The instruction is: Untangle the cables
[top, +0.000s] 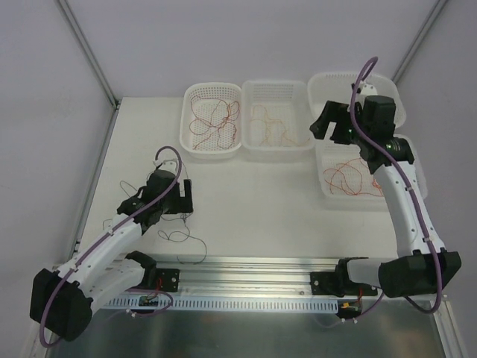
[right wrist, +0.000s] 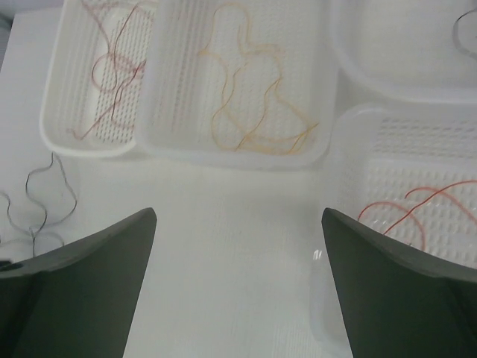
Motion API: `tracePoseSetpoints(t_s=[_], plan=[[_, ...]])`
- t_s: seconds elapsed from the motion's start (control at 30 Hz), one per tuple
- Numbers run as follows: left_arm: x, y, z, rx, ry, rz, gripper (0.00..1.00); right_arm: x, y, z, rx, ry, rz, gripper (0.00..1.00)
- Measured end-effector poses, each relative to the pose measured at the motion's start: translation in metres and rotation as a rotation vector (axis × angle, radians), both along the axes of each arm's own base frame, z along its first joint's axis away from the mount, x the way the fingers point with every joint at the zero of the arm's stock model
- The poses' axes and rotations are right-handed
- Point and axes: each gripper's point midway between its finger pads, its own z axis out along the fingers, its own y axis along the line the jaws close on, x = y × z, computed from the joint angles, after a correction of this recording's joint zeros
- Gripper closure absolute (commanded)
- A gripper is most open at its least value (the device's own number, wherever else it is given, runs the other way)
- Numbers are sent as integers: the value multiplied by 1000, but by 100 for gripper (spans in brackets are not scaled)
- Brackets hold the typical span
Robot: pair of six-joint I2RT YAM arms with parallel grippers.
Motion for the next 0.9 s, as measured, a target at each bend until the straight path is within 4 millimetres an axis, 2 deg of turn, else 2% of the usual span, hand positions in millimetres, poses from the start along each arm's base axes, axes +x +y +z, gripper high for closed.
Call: tracePoseSetpoints(t_s=[0.07,0.2,0.33,0.43,0.47,0.53,0.57,0.6,0.7,0.73,0.8,0.9], plan=[[-5,-3,-10,-20,56,25,15,-22,17,-15,2,37,57,2],[-8,-4,-24,-45,122,92,15,-69,50,-63,-3,162,185,2],[-13,-5,-39,-45,191,129,19,-108,63,-104,-24,268,260,2],[-18,-5,-54,-35,262,155,31,-128,65,-122,-28,311,284,1],[-20,-5,-59,-29,283,160,35,-133,66,-126,-26,320,290,1],[-25,-8,-69,-19,330,166,51,-140,67,-131,-23,326,297,1],[-28,-10,-73,-10,351,161,60,-142,67,-131,-21,325,299,1],[-31,-14,-77,0,374,150,75,-143,67,-131,-20,321,302,1],[-30,-30,-78,33,407,103,97,-145,67,-129,-19,309,305,1],[-27,-41,-77,33,408,77,100,-146,67,-127,-17,303,304,1],[-21,-66,-70,31,404,13,100,-146,65,-123,-20,286,300,1],[-11,-115,-50,1,369,-103,100,-147,59,-114,-35,238,283,1]])
